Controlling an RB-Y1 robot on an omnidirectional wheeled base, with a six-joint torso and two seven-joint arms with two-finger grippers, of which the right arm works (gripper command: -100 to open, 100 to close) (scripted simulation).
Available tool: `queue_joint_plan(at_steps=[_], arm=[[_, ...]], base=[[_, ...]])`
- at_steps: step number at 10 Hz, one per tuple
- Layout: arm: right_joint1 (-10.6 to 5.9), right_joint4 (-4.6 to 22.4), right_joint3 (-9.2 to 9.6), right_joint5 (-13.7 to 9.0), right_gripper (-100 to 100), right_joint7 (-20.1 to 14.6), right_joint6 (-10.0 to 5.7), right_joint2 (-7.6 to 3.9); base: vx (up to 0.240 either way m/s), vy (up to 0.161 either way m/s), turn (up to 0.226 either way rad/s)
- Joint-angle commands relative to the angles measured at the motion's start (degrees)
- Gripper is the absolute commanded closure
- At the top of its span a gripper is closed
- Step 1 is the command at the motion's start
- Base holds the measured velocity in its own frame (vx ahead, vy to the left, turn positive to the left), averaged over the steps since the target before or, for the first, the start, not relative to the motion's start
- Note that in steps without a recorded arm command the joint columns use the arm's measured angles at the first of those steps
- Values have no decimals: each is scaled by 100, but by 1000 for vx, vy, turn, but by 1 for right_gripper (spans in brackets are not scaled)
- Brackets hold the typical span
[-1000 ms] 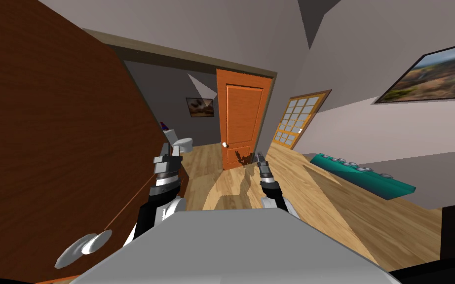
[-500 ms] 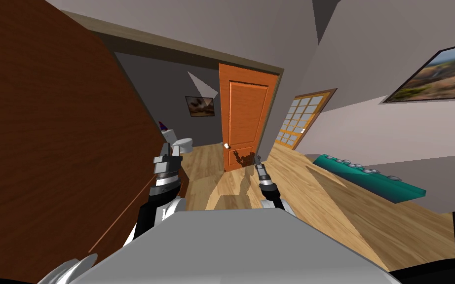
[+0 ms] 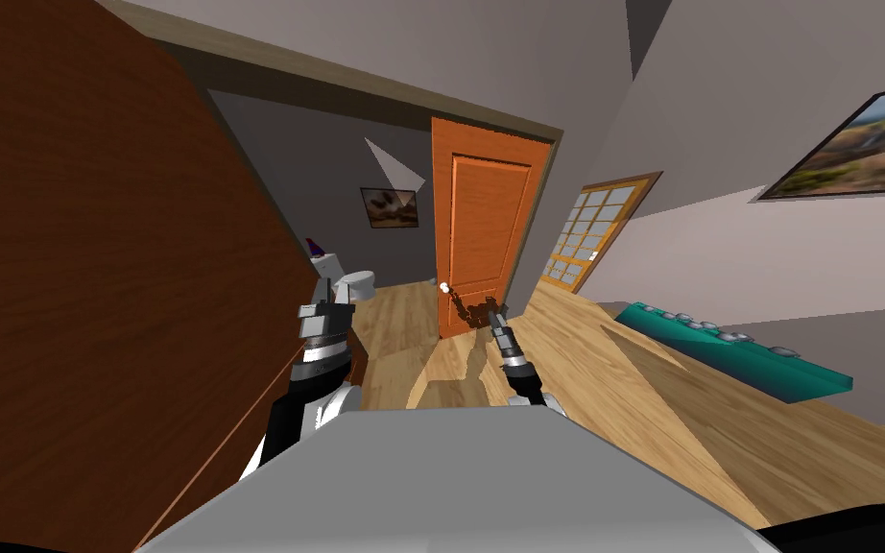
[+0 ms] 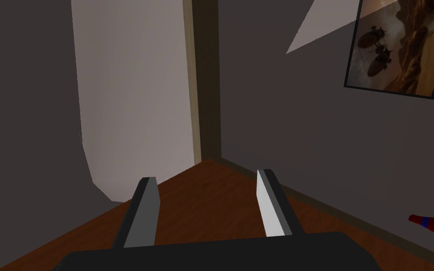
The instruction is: Pull the door open
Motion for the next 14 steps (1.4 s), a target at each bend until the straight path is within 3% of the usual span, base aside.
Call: queue_joint_plan(at_steps=[1, 14], arm=[[-1, 167, -7, 76, -100, 205, -69, -37], [-26, 1361, -12, 571, -100, 1447, -572, -128]], base=[[156, 118, -11], [97, 70, -11]])
